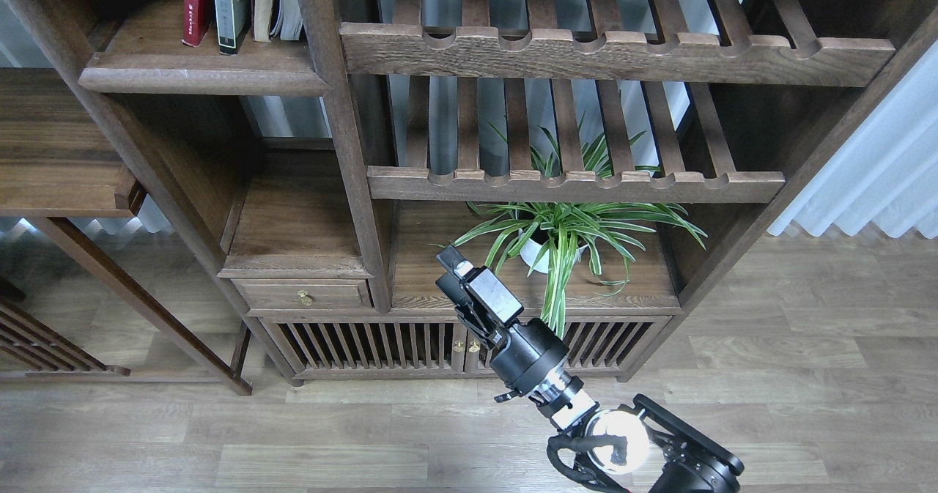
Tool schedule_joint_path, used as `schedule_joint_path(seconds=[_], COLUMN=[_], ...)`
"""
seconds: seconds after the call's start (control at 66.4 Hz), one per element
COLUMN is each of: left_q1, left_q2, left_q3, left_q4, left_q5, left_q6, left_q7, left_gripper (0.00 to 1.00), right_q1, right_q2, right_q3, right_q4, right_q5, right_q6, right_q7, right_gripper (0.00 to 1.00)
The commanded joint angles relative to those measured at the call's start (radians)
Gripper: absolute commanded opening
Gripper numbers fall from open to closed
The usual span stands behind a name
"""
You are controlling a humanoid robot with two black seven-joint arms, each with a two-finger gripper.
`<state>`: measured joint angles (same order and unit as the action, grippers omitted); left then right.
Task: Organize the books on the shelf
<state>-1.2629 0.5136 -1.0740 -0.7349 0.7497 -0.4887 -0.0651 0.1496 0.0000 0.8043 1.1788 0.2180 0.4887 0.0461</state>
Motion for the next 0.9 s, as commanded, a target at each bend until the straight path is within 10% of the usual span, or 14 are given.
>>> schedule_joint_path(seconds=[0.0,0.527,0.888], left_q1=[-0.006,-0.001,-0.006], left_q2=[-0.006,-0.013,-0.089], left_q3=[0.020,0.103,0.118], left_q4=[0.049,0.173,0.272], left_q5=[0.003,0.013,0.011], left_q6=[0.000,0.000,0.000], left_q7=[-0.058,-0.361,-0.386], left_gripper=[0.01,0.00,0.01], right_q1=[0.002,0.005,0.005], right_q2=[0.000,0.000,0.000], right_q3=[0.001,0.004,0.009], right_q4=[0.002,0.016,0.027], right_q5=[0.003,0.003,0.003], right_q6=[0.000,0.000,0.000], right_q7=[0.000,0.000,0.000], right_gripper=[0.99,0.99,0.99])
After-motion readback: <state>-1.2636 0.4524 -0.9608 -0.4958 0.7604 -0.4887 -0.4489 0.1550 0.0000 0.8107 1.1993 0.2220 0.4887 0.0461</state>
